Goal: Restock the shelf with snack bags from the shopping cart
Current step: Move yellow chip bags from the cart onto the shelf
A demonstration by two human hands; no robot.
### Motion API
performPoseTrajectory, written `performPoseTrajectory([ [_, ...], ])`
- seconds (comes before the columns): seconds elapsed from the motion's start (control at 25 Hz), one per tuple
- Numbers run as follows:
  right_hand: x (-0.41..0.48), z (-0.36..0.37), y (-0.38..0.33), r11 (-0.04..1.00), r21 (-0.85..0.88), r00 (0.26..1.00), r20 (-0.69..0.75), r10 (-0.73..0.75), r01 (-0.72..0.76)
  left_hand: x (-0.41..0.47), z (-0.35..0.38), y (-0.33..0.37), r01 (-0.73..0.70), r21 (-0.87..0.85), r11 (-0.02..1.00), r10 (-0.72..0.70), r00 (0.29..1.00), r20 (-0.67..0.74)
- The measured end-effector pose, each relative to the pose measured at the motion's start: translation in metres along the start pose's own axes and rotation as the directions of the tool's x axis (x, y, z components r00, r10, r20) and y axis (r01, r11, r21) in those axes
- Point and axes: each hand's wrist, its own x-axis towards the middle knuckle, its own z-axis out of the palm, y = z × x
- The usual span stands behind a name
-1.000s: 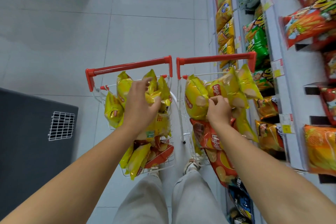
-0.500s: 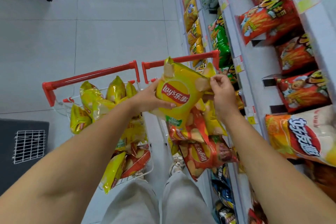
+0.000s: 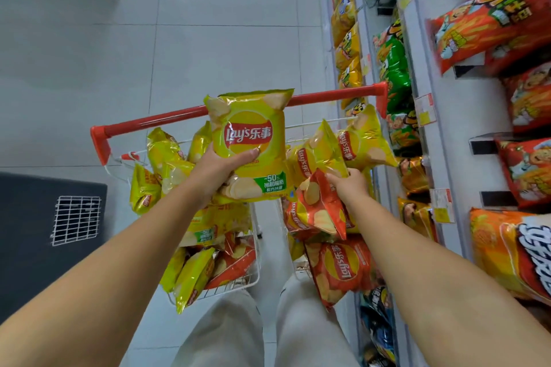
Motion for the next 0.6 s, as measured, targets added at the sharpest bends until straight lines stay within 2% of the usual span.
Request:
performPoseTrajectory([
  [0.08,-0.004,0.002,-0.004,0.999,0.034,0.995,-0.095,-0.006,0.01,-0.003,-0.004,-0.004,0.008,0.003,1.0,-0.008,1.0,-0.003],
  [0.2,-0.031,-0.024,-0.018,0.989,-0.004,0.966,-0.214,-0.146,0.149,-0.012,-0.003,0.002,0.003,-0.029,1.0,-0.003,1.0,-0.003],
  [0.32,-0.068,-0.067,-0.036,0.943,0.101,0.917,-0.288,-0.277,0.317,-0.025,0.003,0.026,-0.032,-0.069,0.997,0.037,0.997,0.067],
  [0.4,-0.099,-0.099,-0.047,0.871,0.258,0.885,-0.329,-0.328,0.419,-0.035,0.008,0.051,-0.069,-0.08,0.994,0.081,0.985,0.155],
  [0.48,-0.14,-0.135,-0.059,0.761,0.437,0.863,-0.392,-0.319,0.48,-0.046,0.017,0.084,-0.125,-0.08,0.989,0.142,0.957,0.252],
  [0.6,-0.205,-0.182,-0.073,0.661,0.488,0.8,-0.512,-0.311,0.569,-0.068,0.033,0.135,-0.226,-0.062,0.972,0.233,0.895,0.381],
])
